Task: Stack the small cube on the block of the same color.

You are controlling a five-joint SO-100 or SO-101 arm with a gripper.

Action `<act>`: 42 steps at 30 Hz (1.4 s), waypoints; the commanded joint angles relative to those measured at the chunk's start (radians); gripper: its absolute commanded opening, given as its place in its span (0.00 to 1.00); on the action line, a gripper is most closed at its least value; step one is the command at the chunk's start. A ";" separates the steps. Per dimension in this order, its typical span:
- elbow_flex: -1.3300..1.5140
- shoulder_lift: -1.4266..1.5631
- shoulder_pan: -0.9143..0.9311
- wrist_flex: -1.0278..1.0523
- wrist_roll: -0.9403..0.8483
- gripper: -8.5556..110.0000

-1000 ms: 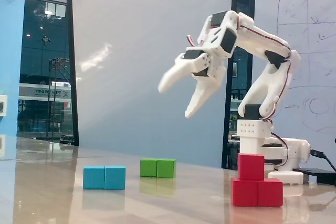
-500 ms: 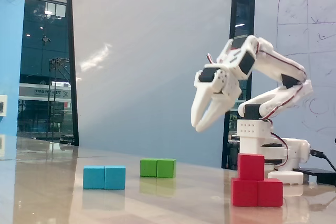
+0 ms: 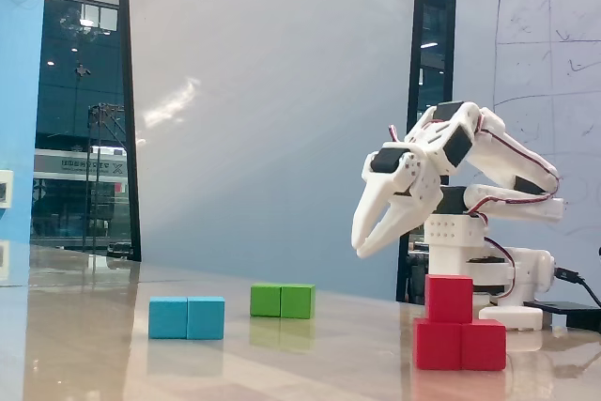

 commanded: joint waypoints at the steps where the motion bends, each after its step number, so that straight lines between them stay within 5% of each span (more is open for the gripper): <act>1: 0.018 0.055 0.012 -0.021 0.005 0.07; 13: 0.120 0.219 0.060 0.137 0.012 0.07; 42: 0.178 0.222 0.057 0.124 0.011 0.07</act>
